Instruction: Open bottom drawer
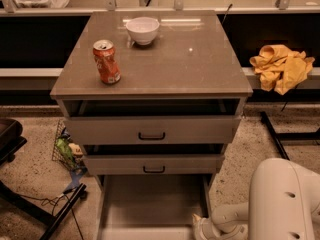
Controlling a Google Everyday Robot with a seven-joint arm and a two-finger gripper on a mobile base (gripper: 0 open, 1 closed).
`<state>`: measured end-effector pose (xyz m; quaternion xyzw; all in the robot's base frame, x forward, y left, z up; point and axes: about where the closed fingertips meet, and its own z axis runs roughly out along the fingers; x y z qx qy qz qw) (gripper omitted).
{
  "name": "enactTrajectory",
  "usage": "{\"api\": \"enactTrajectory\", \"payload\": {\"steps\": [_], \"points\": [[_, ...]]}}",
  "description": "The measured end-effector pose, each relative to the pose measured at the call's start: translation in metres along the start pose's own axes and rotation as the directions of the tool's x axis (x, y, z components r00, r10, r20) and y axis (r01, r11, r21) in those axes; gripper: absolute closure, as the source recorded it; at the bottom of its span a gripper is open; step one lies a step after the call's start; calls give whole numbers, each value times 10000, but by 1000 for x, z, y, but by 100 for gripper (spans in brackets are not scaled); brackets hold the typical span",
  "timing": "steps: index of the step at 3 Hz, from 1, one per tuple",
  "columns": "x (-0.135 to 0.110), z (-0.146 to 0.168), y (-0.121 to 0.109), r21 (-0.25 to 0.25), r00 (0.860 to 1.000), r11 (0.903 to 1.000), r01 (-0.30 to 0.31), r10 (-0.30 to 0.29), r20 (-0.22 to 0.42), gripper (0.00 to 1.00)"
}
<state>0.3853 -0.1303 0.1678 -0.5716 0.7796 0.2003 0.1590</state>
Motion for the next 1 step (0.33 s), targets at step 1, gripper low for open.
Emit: {"api": "enactTrajectory", "payload": {"steps": [1], "points": [[0,0,0,-1,10000,10000,0,0,0,0]]}}
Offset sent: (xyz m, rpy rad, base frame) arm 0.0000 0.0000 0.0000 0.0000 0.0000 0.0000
